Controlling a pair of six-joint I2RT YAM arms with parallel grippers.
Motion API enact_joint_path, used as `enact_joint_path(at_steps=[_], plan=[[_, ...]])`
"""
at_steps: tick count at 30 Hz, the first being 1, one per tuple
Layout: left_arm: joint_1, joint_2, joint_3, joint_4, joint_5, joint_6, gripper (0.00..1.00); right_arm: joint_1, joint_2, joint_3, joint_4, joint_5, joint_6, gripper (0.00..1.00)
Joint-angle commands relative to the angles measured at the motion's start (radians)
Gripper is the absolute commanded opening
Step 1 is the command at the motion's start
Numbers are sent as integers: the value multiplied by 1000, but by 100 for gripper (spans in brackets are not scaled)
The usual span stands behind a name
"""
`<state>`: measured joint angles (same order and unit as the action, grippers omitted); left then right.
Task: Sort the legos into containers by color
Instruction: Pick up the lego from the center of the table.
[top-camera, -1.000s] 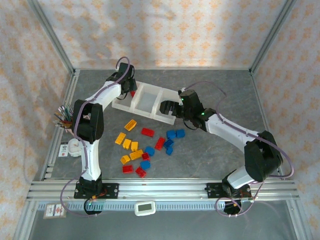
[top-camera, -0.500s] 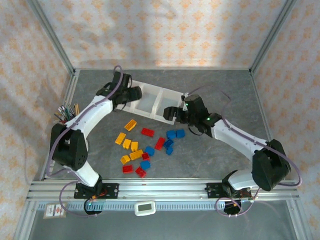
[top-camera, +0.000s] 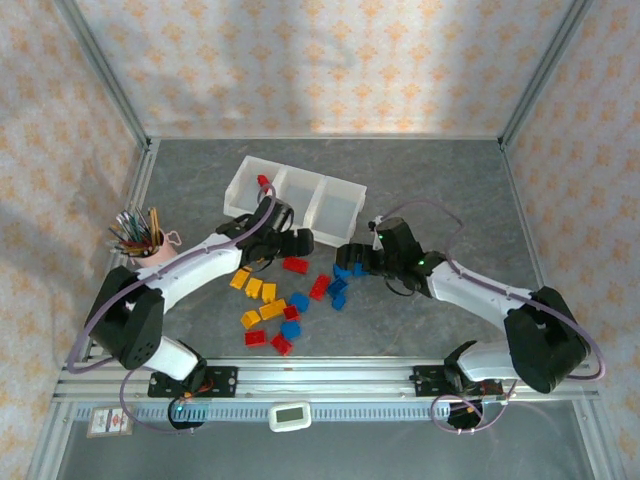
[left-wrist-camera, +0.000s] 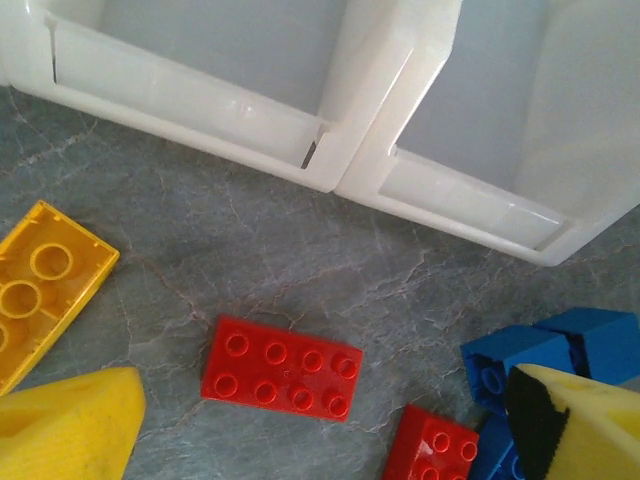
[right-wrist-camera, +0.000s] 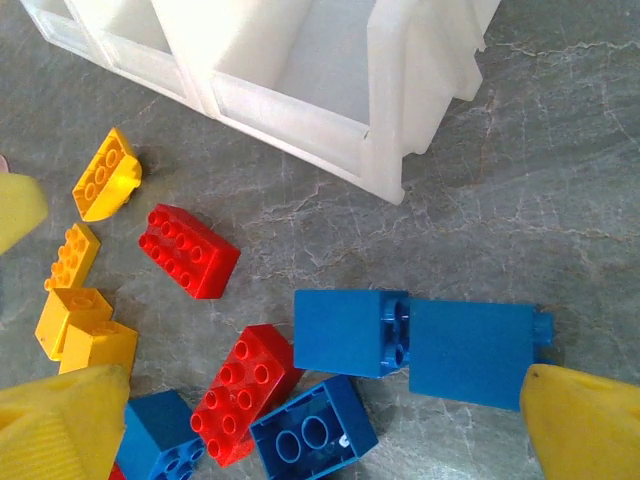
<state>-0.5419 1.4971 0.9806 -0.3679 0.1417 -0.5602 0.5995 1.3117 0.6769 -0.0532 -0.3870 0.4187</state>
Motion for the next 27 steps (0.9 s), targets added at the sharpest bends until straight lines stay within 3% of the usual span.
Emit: enact_joint_path(at_steps=[1,16,23,27], plan=[[-6,53,-19,54,-27,8,98,2,-12,6,44,11,17,100],[-43,248,39,41,-15,79,98,0,4,7,41,43,27,100],[-68,283,62,-1,-88,68,92,0,11,7,44,41,26,100],[-76,288,63,-20,-129,51,83,0,15,9,48,36,28,100]])
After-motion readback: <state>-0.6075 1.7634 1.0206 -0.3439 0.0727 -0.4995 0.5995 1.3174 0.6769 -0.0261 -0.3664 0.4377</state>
